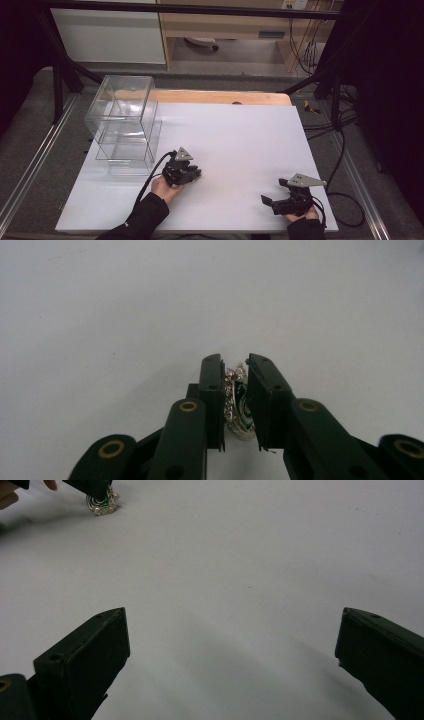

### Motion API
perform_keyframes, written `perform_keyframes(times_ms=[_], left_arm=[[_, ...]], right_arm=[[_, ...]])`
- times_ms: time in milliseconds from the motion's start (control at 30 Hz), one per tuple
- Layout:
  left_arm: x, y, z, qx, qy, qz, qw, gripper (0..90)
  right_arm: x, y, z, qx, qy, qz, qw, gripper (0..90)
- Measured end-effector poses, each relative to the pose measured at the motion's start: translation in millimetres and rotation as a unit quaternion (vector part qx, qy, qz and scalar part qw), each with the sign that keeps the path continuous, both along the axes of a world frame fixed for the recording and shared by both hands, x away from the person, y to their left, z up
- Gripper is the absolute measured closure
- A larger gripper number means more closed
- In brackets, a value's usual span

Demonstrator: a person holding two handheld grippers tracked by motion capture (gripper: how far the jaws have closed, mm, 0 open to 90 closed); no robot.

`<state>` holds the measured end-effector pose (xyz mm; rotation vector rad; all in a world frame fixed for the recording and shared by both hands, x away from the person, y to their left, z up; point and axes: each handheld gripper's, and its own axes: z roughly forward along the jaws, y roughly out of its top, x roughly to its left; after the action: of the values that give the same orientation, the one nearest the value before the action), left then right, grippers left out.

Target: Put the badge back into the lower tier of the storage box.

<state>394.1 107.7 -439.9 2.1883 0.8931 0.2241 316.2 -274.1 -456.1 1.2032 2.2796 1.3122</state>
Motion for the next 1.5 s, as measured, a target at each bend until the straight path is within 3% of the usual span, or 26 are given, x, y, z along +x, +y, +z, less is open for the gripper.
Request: perform_keyframes(times_ms=[167, 267, 600, 667, 700, 767, 900, 1167, 1500], left_arm=[[-0.7, 0.4, 2.0, -0.008, 0.007, -0.003, 0.9999, 77.8], [-1.4, 1.4, 5.4, -0.027, 0.02, -0.009, 0.9994, 83.3], [-8.2, -5.4, 9.0, 0.007, -0.003, -0.012, 0.9999, 83.9], [-9.1, -5.9, 10.2, 0.002, -0.001, -0.015, 0.9999, 84.4], [-8.8, -5.8, 10.6, -0.016, 0.014, -0.023, 0.9995, 86.0], [-12.3, -9.4, 12.0, 0.002, -0.005, -0.022, 0.9997, 87.9], [-16.8, -15.0, 13.6, 0.026, -0.023, -0.029, 0.999, 88.0], [-16.9, -14.4, 14.7, 0.029, -0.02, -0.03, 0.9989, 88.1], [-18.4, -11.5, 20.1, 0.015, -0.022, -0.029, 0.9992, 88.1]], right_arm=[[0.1, 0.2, -0.1, 0.0, 0.001, 0.0, 1.0, 1.6], [0.0, 0.2, -0.2, -0.001, 0.0, 0.0, 1.0, 1.6], [0.0, 0.3, -0.1, 0.001, 0.001, -0.001, 1.0, 1.6], [0.1, 0.2, -0.1, 0.0, 0.0, 0.0, 1.0, 1.6], [0.1, 0.2, -0.1, 0.0, 0.001, 0.0, 1.0, 1.6], [0.1, 0.4, -0.1, 0.001, 0.001, -0.001, 1.0, 1.6], [0.1, 0.3, -0.1, 0.001, 0.0, -0.001, 1.0, 1.6], [0.1, 0.4, -0.1, 0.002, 0.002, -0.001, 1.0, 1.6], [0.1, 0.4, -0.1, 0.001, 0.001, 0.0, 1.0, 1.6]])
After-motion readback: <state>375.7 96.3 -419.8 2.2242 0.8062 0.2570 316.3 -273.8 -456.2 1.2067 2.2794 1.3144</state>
